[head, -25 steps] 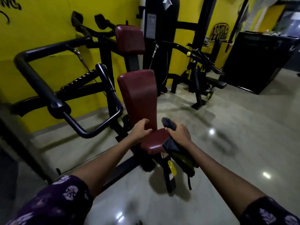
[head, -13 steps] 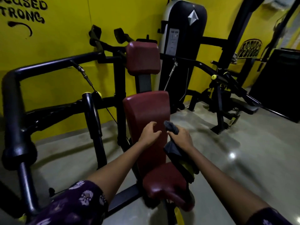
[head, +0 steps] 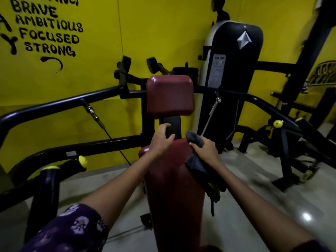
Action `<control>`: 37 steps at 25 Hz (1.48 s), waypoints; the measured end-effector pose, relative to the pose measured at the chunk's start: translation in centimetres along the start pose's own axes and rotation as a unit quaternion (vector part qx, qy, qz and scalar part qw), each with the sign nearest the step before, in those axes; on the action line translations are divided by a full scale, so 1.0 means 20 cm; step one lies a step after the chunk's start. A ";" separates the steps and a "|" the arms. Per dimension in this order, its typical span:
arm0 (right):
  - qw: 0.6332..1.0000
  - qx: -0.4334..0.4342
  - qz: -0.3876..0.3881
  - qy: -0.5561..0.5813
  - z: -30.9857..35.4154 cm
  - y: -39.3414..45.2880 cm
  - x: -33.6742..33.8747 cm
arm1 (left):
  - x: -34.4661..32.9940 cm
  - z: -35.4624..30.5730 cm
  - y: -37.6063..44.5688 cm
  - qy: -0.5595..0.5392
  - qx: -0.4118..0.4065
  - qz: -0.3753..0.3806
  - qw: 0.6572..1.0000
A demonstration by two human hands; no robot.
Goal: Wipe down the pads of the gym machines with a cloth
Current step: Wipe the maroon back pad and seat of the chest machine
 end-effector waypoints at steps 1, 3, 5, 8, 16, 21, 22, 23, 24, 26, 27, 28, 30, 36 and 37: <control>1.000 0.009 -0.010 0.009 0.03 0.08 0.01 | 0.03 0.00 0.09 0.007 -0.019 -0.023 1.000; 0.998 0.038 -0.024 0.033 0.09 0.18 0.02 | 0.09 0.01 0.23 0.018 -0.060 -0.073 0.995; 0.995 0.075 -0.037 0.059 0.16 0.31 0.04 | 0.16 0.03 0.39 0.033 -0.069 -0.137 0.988; 0.990 0.112 -0.075 0.053 0.29 0.51 0.10 | 0.26 0.01 0.64 0.032 -0.057 -0.207 0.976; 0.957 0.098 -0.258 -0.094 0.56 1.02 0.08 | 0.18 0.15 0.95 -0.027 -0.108 -0.249 0.962; 0.935 0.134 -0.284 -0.167 0.51 0.99 -0.20 | 0.18 0.17 0.95 -0.076 -0.133 -0.275 0.949; 0.929 0.146 -0.291 -0.174 0.48 1.00 -0.20 | 0.18 0.18 0.95 -0.081 -0.135 -0.282 0.946; 0.929 0.150 -0.296 -0.166 0.45 1.02 -0.18 | 0.17 0.18 0.95 -0.089 -0.137 -0.287 0.944; 0.937 0.136 -0.289 -0.141 0.44 1.06 -0.16 | 0.17 0.19 0.95 -0.099 -0.138 -0.293 0.941; 0.962 0.069 -0.255 -0.064 0.44 1.16 -0.12 | 0.17 0.20 0.94 -0.109 -0.139 -0.302 0.937; 0.966 0.042 -0.249 -0.051 0.48 1.19 -0.11 | 0.17 0.20 0.94 -0.110 -0.139 -0.303 0.936; 0.965 0.048 -0.248 -0.075 0.53 1.20 -0.12 | 0.17 0.21 0.94 -0.109 -0.139 -0.304 0.936; 0.951 0.131 -0.242 -0.142 0.60 1.20 -0.12 | 0.17 0.21 0.94 -0.107 -0.138 -0.305 0.936; 0.988 0.077 -0.129 -0.032 0.54 1.41 0.02 | 0.17 0.21 0.93 -0.109 -0.139 -0.313 0.933; 0.990 0.065 -0.111 -0.052 0.58 1.42 0.02 | 0.17 0.21 0.93 -0.108 -0.139 -0.314 0.933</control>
Point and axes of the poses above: each hand's wrist, its own y-axis towards the middle knuckle, its own x-axis out of the back of the hand, z = x × y, the point moved 5 cm from there along y, towards the middle knuckle, and after that the axes turned 2 degrees about -z, right-handed, at the moved point
